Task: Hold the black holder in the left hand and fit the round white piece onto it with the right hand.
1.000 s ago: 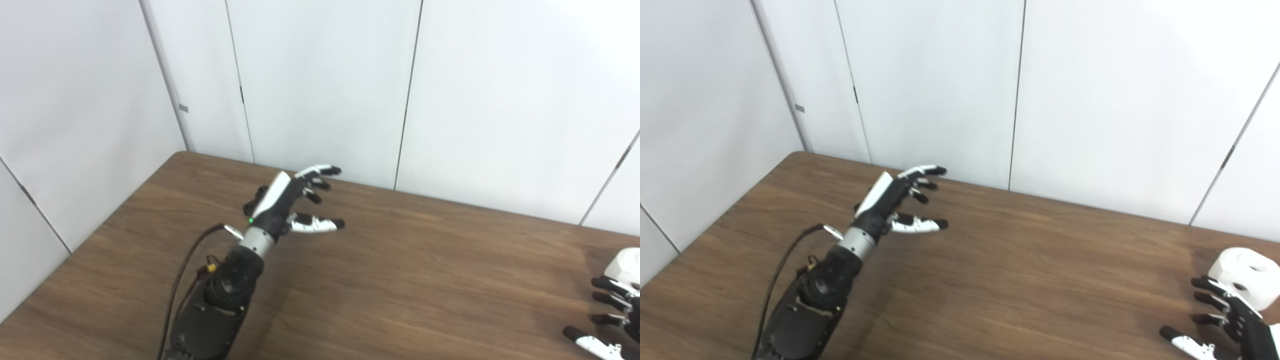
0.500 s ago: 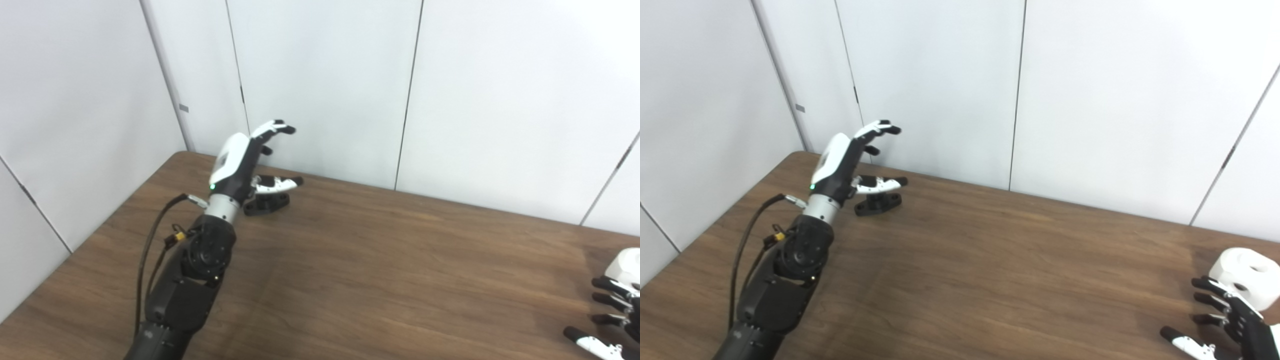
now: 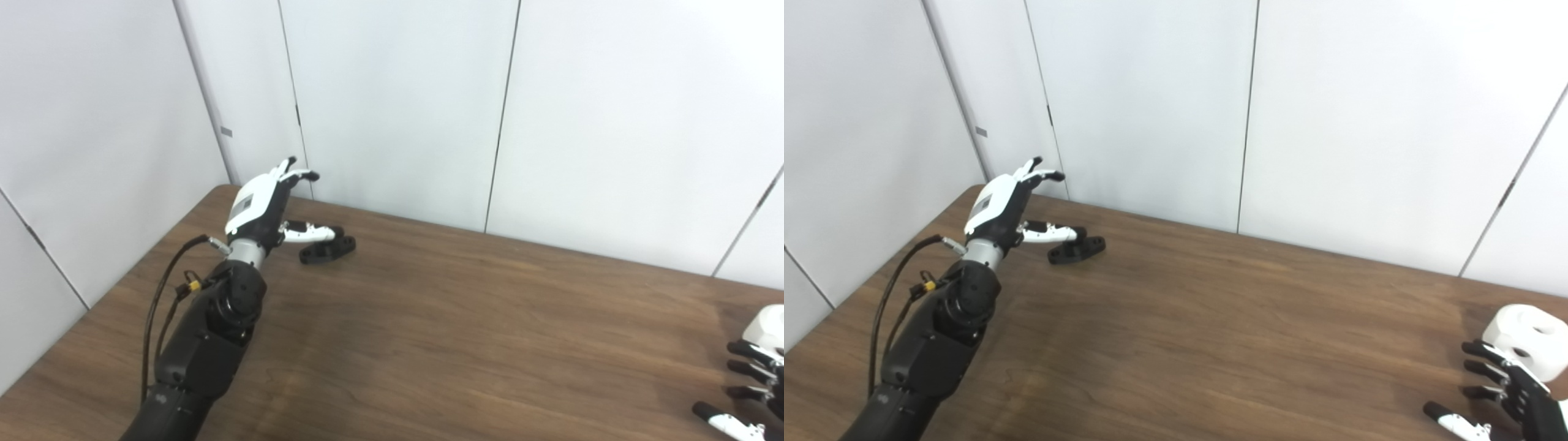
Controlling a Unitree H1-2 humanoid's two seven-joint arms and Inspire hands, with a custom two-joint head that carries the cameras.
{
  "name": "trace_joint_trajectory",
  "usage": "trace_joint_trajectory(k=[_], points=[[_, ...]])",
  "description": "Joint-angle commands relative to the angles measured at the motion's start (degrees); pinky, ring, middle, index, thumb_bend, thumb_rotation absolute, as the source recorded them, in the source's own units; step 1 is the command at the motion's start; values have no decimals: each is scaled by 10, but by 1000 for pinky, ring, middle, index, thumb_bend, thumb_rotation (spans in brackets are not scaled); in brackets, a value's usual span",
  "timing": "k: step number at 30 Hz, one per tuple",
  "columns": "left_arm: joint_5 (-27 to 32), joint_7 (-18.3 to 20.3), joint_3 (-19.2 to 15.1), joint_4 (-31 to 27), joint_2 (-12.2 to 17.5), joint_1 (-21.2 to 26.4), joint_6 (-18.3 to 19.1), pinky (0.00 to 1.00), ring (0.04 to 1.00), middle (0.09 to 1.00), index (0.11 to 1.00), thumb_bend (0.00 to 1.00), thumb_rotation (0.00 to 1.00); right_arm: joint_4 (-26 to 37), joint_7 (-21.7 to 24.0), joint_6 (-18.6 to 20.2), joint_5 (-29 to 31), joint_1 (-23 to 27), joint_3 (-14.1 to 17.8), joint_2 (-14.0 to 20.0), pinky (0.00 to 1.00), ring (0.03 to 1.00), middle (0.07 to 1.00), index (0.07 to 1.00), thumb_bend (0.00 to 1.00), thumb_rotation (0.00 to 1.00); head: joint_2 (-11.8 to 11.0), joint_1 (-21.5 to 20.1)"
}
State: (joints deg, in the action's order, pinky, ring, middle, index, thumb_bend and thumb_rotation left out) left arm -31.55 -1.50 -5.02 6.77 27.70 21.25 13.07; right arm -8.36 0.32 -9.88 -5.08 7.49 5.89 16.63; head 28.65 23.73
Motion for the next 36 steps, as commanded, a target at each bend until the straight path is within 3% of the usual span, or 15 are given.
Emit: trace_joint_trajectory(k=[1, 14, 23, 36], points=[[-2, -6, -2, 3, 25, 29, 2, 1000, 1000, 1000, 768, 1000, 262, 6, 1, -14, 1, 1, 5, 11, 590, 758, 844, 715, 811, 189, 1, -1], [5, 2, 24, 63, 41, 38, 9, 1000, 1000, 1000, 810, 1000, 333, 6, 3, -16, 5, 0, 6, 12, 599, 758, 842, 715, 812, 181, 6, -2], [3, -17, 47, 111, 43, 44, -2, 1000, 1000, 1000, 808, 1000, 347, 19, 5, -6, 7, -6, 7, 12, 590, 755, 839, 714, 816, 183, 11, -5], [17, -65, 56, 175, 16, 56, -25, 1000, 1000, 1000, 803, 1000, 339, 39, 7, 13, 6, -13, 6, 12, 576, 746, 832, 706, 821, 171, 18, -11]])
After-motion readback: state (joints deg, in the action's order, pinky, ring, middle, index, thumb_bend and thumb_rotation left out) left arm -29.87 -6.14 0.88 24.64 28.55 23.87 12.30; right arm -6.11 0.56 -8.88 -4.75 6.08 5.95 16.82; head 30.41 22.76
